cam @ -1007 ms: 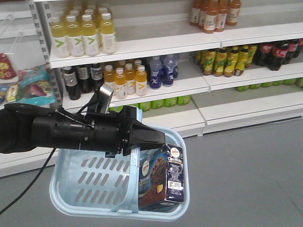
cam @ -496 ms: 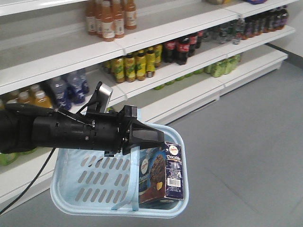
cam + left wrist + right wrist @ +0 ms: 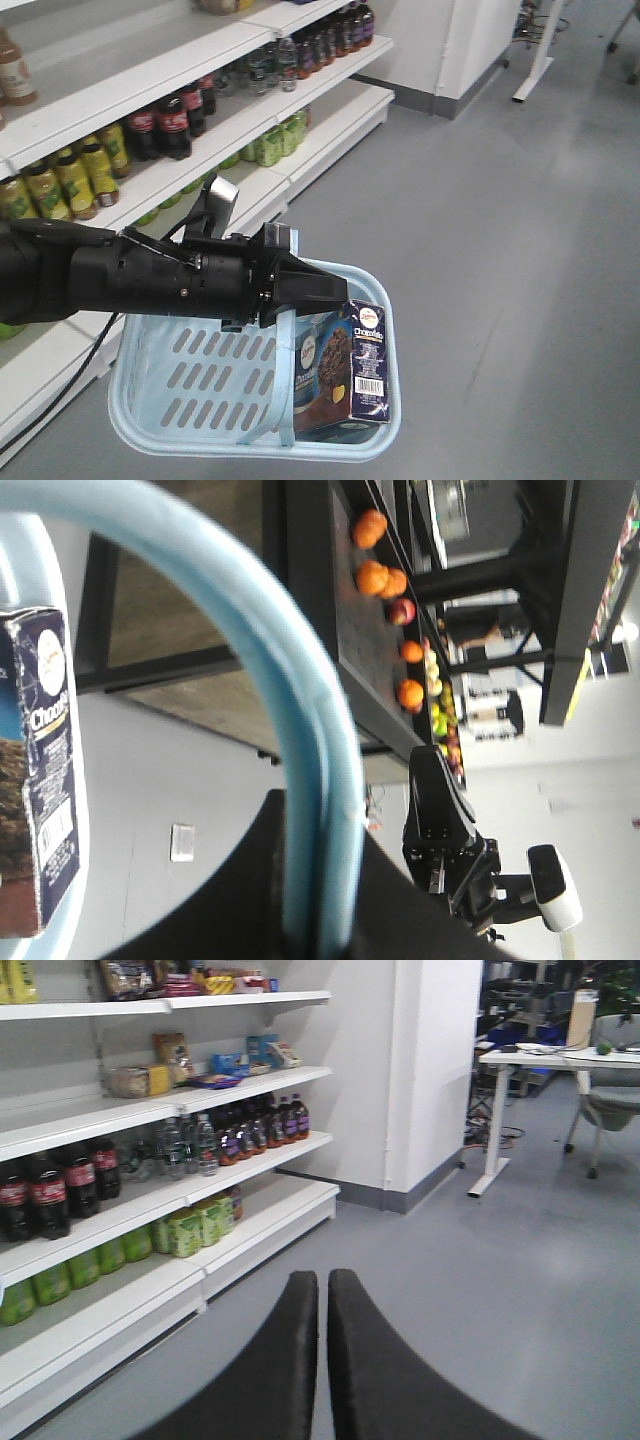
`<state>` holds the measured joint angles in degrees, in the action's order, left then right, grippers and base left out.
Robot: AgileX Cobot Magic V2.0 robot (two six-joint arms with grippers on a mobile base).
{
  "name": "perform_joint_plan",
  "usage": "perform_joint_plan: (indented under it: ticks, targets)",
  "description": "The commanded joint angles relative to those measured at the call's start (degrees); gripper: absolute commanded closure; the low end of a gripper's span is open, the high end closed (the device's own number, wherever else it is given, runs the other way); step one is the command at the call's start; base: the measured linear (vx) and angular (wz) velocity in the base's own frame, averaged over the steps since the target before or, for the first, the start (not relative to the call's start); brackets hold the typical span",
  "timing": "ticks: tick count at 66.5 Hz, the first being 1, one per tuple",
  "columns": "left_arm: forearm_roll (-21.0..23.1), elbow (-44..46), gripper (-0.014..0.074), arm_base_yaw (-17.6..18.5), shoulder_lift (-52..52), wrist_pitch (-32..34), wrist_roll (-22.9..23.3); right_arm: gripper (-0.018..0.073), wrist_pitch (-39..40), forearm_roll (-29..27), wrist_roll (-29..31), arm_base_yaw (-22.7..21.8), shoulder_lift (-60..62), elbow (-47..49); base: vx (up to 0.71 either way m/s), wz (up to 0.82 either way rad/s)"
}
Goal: Left arm holds basket, right arm returns cookies
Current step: 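Keep holding the basket with the left gripper while turning the base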
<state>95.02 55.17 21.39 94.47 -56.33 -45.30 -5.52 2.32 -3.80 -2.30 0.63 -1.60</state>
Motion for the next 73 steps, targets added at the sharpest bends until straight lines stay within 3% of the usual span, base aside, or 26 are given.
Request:
perform_joint_plan:
  ticks: [1, 48, 73]
  targets:
    - [6.92, 1.77, 0.0599, 0.33, -2.87, -3.77, -0.45, 0.0566, 4.57, 0.40, 0.57, -0.40, 0.73, -1.04, 0.17, -0.65]
    - [6.92, 1.77, 0.0599, 0.33, -2.87, -3.77, -0.45, 0.0566, 4.57, 0.40, 0.57, -0.40, 0.73, -1.04, 0.16, -0.60]
    - [6.92, 1.77, 0.0599, 0.33, -2.87, -3.77, -0.45, 0.0566, 4.57, 0.40, 0.57, -0.40, 0.73, -1.04, 0.23, -0.33]
